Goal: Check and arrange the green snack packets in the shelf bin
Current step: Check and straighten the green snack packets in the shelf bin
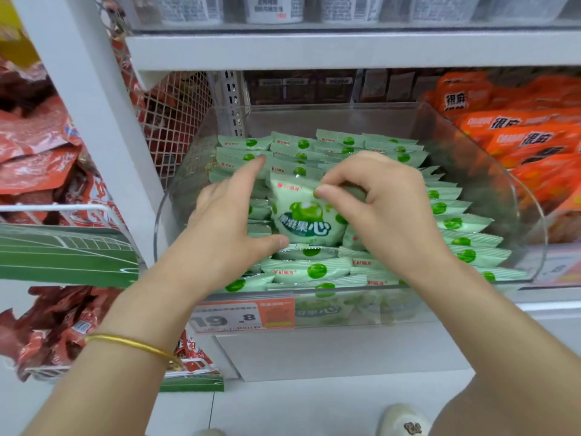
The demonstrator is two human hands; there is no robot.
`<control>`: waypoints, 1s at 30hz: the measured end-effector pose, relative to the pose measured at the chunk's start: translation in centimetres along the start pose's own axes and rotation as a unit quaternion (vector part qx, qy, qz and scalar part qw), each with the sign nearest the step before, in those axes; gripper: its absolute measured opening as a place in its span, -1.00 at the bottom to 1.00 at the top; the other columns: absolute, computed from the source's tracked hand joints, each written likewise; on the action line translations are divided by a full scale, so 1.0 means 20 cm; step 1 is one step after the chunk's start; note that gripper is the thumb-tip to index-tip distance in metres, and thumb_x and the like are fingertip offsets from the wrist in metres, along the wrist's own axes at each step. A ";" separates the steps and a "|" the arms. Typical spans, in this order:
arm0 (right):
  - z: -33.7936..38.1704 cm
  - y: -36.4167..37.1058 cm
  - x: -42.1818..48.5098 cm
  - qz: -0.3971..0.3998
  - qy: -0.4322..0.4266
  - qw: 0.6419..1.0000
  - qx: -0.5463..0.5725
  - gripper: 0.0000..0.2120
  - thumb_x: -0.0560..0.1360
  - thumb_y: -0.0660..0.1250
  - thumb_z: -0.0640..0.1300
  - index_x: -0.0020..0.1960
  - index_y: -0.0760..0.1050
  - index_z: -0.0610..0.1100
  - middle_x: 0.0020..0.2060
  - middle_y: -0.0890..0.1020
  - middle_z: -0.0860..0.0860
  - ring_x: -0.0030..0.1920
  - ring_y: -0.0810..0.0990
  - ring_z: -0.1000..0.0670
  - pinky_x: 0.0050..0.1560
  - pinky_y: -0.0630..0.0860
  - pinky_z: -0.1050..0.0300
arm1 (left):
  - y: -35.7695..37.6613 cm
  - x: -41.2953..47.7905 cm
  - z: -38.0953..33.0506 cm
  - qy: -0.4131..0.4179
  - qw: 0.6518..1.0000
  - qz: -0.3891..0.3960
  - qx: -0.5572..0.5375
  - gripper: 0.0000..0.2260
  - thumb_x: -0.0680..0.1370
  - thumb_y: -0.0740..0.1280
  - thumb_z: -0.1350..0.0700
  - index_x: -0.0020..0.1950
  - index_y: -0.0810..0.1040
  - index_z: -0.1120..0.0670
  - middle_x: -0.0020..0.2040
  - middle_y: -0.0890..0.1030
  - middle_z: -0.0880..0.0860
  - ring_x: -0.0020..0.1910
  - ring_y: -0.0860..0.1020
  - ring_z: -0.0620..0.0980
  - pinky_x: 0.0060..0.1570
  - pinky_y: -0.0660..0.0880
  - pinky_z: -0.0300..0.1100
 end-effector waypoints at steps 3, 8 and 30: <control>-0.04 -0.08 0.02 -0.094 0.095 0.984 0.120 -0.90 0.45 0.40 -0.13 -0.23 0.56 -0.02 -0.32 0.57 0.18 -0.25 0.51 0.22 -0.13 0.44 0.29 | -0.01 -0.01 -0.02 0.034 0.996 -0.060 -0.047 -0.19 0.42 0.45 0.01 0.52 0.02 -0.15 0.37 0.36 -0.10 0.43 0.22 -0.08 0.31 0.19 -0.17; -0.09 -0.12 0.02 -0.096 0.218 0.911 0.337 -0.86 0.47 0.37 -0.23 -0.24 0.57 -0.06 -0.40 0.62 0.08 -0.35 0.54 0.11 -0.30 0.50 0.22 | -0.02 -0.03 -0.09 0.076 0.977 -0.103 -0.173 -0.38 0.50 0.38 -0.01 0.47 0.16 -0.19 0.11 0.44 -0.38 0.17 0.43 -0.34 0.20 0.29 -0.39; -0.05 -0.17 -0.04 0.016 0.118 0.906 0.407 -0.72 0.56 0.20 -0.28 0.16 0.51 0.01 -0.14 0.62 0.17 -0.24 0.58 0.18 -0.38 0.54 0.26 | 0.05 -0.06 -0.22 0.106 0.916 0.015 -0.387 -0.39 0.50 0.33 0.36 0.37 0.31 -0.22 0.23 0.46 -0.05 0.08 0.57 -0.21 -0.08 0.51 -0.36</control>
Point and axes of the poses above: each hand's wrist, its own x-axis towards the middle knuckle, its own y-axis out of the palm, z = x × y, the point moved 4 cm from there along x, towards the middle knuckle
